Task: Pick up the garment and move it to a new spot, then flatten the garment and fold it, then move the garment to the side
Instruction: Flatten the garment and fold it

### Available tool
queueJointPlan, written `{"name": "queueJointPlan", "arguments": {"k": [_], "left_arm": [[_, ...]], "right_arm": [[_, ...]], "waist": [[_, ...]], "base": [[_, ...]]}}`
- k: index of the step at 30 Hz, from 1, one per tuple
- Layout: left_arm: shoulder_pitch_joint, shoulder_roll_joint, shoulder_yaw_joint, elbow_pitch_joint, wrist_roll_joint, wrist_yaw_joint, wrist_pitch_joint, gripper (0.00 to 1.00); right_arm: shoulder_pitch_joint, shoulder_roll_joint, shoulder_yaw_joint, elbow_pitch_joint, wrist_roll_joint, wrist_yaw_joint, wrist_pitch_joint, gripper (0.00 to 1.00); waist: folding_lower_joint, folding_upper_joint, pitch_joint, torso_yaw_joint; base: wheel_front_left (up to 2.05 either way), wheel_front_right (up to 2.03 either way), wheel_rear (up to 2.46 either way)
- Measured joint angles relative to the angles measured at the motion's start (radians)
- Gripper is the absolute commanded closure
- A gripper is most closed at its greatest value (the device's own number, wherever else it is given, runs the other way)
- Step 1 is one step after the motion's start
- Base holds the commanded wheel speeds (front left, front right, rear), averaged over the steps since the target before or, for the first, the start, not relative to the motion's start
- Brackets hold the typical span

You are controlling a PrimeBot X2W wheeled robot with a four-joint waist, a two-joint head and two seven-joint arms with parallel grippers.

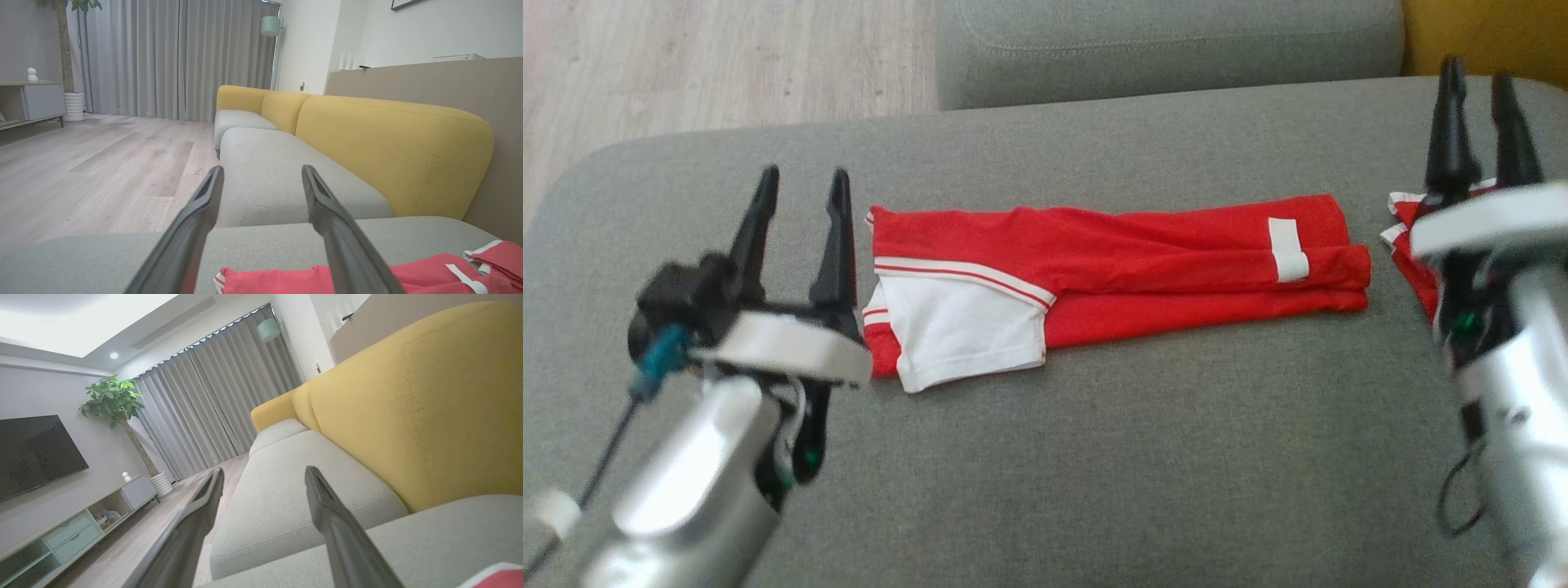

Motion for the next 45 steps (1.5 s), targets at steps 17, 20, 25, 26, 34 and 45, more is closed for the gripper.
{"name": "queueJointPlan", "arguments": {"k": [17,20,25,26,34,45], "left_arm": [[0.397,-0.260,0.341,0.029,0.296,-0.145,-0.003,0.00],[0.395,-0.279,0.366,0.035,0.339,-0.182,-0.003,0.00],[0.367,-0.310,0.398,0.037,0.386,-0.225,-0.003,0.00],[0.354,-0.315,0.402,0.038,0.394,-0.232,-0.003,0.00],[0.273,-0.351,0.411,0.058,0.442,-0.276,-0.003,0.00],[0.229,-0.376,0.416,0.088,0.453,-0.318,-0.003,0.00]], "right_arm": [[0.509,0.212,-0.168,-0.279,-0.312,0.000,-0.004,0.00],[0.508,0.212,-0.172,-0.281,-0.322,0.000,-0.004,0.00],[0.462,0.212,-0.201,-0.236,-0.353,0.000,-0.004,0.00],[0.441,0.212,-0.208,-0.218,-0.370,0.000,-0.004,0.00],[0.207,0.212,-0.350,-0.056,-0.500,0.000,0.081,0.00],[0.074,0.210,-0.574,0.246,-0.638,0.000,0.183,0.00]], "waist": [[0.0000,0.0000,-0.042,0.002],[0.0001,0.0000,-0.033,0.007],[0.0002,0.0000,0.006,0.020],[0.0002,0.0000,0.016,0.023],[0.0003,0.0000,0.111,0.055],[0.0003,0.0000,0.186,0.105]], "base": [[0.00,0.00,0.00],[0.00,0.00,0.00],[0.00,0.00,0.00],[0.00,0.00,0.00],[0.00,0.00,0.00],[0.00,0.00,0.00]]}}
